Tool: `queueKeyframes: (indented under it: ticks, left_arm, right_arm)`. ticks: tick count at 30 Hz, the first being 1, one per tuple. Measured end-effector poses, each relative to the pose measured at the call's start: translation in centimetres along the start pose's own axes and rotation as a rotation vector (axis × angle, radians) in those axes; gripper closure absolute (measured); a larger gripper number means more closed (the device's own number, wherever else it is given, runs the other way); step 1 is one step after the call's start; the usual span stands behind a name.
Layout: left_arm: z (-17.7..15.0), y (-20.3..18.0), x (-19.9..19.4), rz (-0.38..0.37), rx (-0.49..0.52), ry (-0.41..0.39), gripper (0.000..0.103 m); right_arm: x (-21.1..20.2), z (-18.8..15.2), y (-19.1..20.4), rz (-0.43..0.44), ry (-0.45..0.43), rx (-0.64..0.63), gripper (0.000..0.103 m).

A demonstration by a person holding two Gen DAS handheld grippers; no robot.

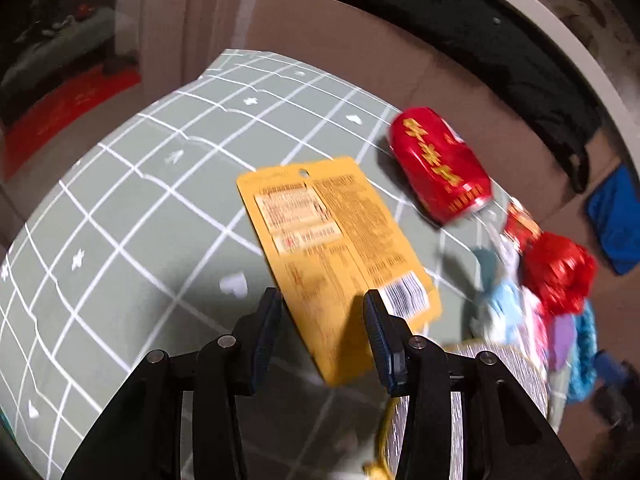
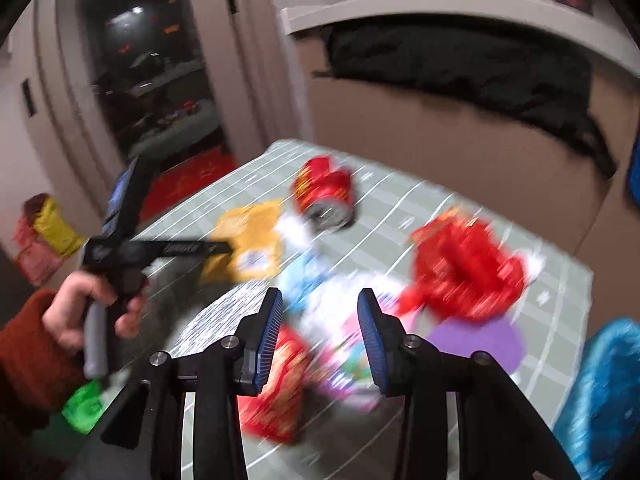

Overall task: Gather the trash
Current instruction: 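Grasp the red paper cup with the right tool, then grasp the white-blue tissue wrapper with the left tool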

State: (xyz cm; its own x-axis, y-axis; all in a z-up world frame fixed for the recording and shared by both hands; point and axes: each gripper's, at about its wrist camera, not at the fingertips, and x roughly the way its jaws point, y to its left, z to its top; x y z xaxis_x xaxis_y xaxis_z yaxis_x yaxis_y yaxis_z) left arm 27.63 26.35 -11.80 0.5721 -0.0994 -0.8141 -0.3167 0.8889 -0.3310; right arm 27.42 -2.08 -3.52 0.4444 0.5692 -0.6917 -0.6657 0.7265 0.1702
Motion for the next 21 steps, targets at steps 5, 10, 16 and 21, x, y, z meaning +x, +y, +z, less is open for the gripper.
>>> queueKeyframes:
  ticks: [5,10,16,21]
  left_arm:
    - [-2.1,0.3,-2.3,-0.026,0.047,-0.017,0.059]
    - [-4.0,0.5,-4.8,-0.102,0.112,-0.006,0.059]
    - [-5.5,0.1,-6.5,-0.196,0.138,-0.01,0.059]
    - [-6.4,-1.5,-7.6,-0.271,0.21,-0.052,0.059]
  right_arm:
    - [1.7,-3.2,2.3,0.043,0.066,-0.029,0.064]
    - [3.9,-5.0,3.0,0.068,0.12,0.012,0.038]
    - [4.3,-5.9,2.5,0.138,0.165,0.113,0.048]
    - [-0.2,-5.9,2.0,0.069,0.053,0.094,0.048]
